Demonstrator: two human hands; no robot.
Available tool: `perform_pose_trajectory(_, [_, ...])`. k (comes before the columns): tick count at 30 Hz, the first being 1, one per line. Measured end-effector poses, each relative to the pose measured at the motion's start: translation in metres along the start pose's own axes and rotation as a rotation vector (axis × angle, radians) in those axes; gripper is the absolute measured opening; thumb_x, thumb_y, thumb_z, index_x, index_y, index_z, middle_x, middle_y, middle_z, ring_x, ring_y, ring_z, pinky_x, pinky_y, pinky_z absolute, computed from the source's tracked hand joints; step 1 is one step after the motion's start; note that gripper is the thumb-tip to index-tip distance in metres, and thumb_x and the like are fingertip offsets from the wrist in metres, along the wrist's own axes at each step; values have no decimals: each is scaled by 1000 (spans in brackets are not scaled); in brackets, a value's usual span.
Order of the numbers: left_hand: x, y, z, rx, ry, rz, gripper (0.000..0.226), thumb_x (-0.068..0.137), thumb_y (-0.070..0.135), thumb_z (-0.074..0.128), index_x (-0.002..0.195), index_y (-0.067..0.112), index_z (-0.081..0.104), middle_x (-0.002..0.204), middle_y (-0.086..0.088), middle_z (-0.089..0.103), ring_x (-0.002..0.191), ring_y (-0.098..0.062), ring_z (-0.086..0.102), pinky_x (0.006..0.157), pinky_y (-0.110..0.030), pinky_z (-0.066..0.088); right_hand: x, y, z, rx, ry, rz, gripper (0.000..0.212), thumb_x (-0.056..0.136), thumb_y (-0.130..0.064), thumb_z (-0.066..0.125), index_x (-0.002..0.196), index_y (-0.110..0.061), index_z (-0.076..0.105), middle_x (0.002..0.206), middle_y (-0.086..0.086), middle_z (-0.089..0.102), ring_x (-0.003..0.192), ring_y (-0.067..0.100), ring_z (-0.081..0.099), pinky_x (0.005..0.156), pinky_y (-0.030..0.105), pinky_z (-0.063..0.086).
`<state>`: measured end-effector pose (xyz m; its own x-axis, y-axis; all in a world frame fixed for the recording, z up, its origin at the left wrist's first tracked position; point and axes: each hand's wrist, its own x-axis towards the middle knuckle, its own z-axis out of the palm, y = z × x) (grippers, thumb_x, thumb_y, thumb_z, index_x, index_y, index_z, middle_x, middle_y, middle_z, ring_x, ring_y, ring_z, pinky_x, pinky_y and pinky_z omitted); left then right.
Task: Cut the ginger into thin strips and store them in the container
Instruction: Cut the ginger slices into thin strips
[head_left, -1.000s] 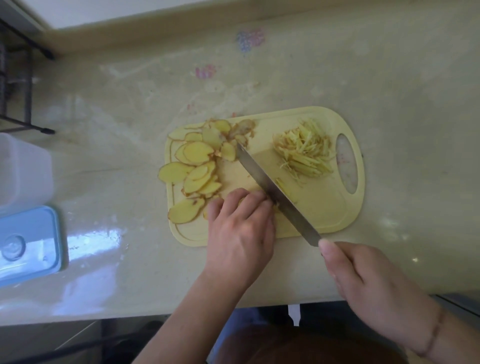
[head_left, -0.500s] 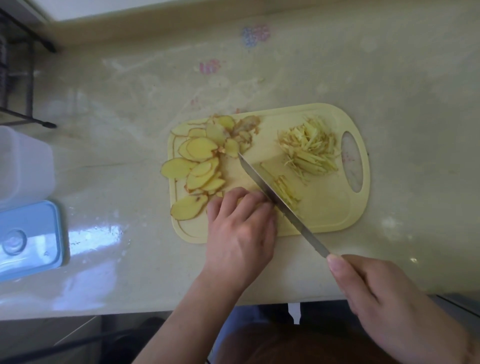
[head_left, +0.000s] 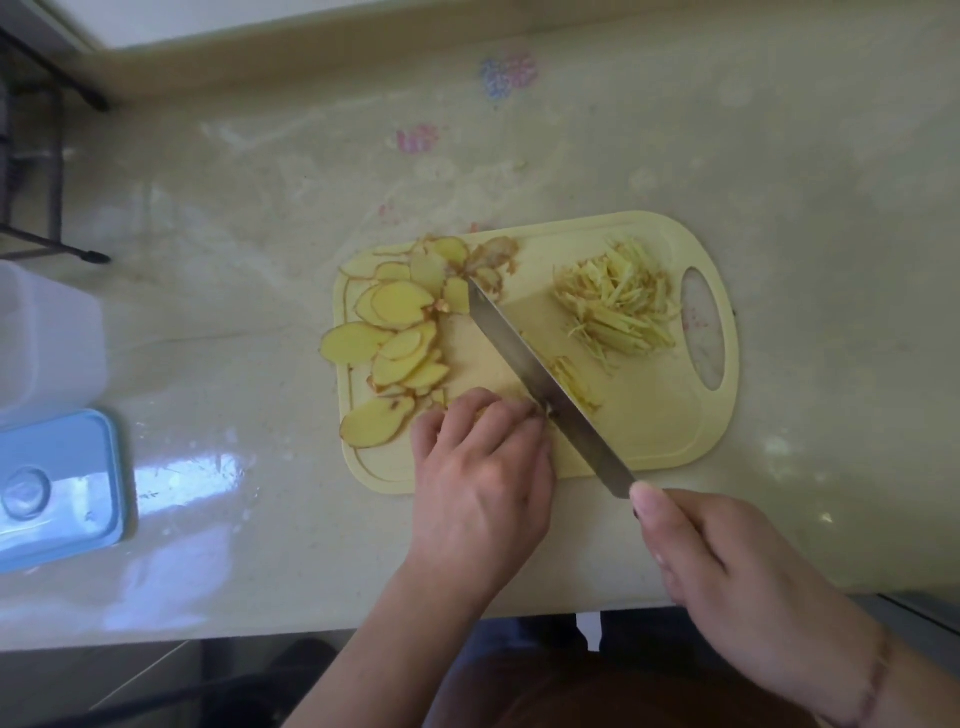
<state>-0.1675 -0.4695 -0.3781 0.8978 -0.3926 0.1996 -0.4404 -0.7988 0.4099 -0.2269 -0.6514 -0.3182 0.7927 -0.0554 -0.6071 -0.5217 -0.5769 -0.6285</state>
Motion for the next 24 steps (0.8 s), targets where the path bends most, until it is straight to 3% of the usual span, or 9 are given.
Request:
perform_pose_trajectory(5, [-3,-5,0,-20,-4,6,15,92,21,63,96,14,76,109,4,70,105,-28,61,84,-43,42,-13,1,-5,9,-27,27,77,77,-86,19,74,-11,37,54,2,32,50,11,32,57,44,35])
perform_pose_trajectory(11, [0,-4,1,-20,0,10,17,94,21,61,91,15,77,109,5,71,106,-27,59,84,-43,42,-21,6,-2,-71,27,36,87,67,-97,7,73,-19,46,58,9,50,50,15,47,59,33,40])
perform_pose_trajectory(13, [1,-3,1,-1,-7,15,17,94,22,61,90,16,77,109,6,71,106,-28,60,84,-44,41,-20,8,-1,-86,41,31,88,70,-94,8,68,-14,45,63,11,53,51,17,49,57,31,39])
perform_pose_trajectory(17, [1,-1,1,32,-19,31,18,95,22,60,94,16,77,111,6,71,106,-28,62,84,-44,42,-8,5,4,-74,26,-23,75,80,-83,15,57,-15,39,52,0,42,48,11,42,50,26,32])
perform_pose_trajectory(24, [-2,-2,0,20,1,15,13,92,20,64,89,15,76,106,6,71,105,-29,62,83,-44,42,-11,4,-2,0,-29,14,80,78,-83,19,65,-7,38,54,5,37,50,13,36,59,44,39])
